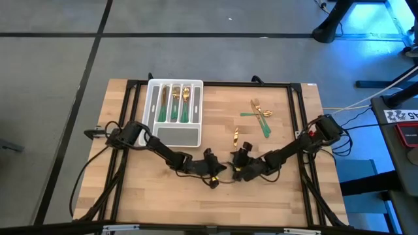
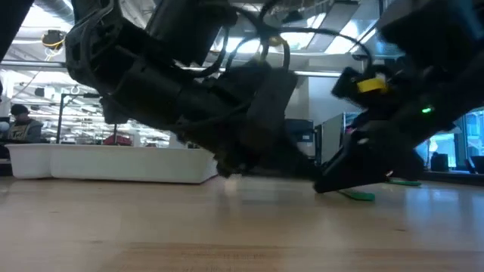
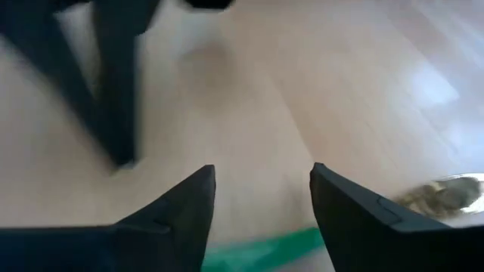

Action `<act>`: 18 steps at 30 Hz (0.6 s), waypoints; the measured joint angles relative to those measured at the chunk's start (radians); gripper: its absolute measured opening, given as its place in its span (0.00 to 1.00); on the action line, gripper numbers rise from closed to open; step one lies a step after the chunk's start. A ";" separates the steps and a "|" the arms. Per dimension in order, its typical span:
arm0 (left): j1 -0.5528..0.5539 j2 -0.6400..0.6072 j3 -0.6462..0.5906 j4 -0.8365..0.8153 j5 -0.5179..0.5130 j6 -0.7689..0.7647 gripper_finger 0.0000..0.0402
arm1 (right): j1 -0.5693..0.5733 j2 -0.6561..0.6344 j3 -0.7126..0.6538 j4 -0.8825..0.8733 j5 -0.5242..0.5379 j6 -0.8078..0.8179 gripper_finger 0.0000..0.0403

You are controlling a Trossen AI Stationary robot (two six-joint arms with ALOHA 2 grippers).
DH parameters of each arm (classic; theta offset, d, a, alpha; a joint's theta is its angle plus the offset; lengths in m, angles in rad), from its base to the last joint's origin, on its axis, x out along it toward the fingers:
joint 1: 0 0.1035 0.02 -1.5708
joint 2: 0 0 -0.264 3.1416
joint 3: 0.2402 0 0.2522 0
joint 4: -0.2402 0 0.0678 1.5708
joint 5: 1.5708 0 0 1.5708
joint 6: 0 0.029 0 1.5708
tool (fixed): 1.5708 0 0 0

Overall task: Sort silverware
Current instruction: Put the green knife into the white cutlery tray

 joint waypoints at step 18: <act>0.200 -0.103 0.004 -0.049 0.131 0.332 0.00 | 0.012 -0.243 -0.094 -0.208 0.141 0.323 0.56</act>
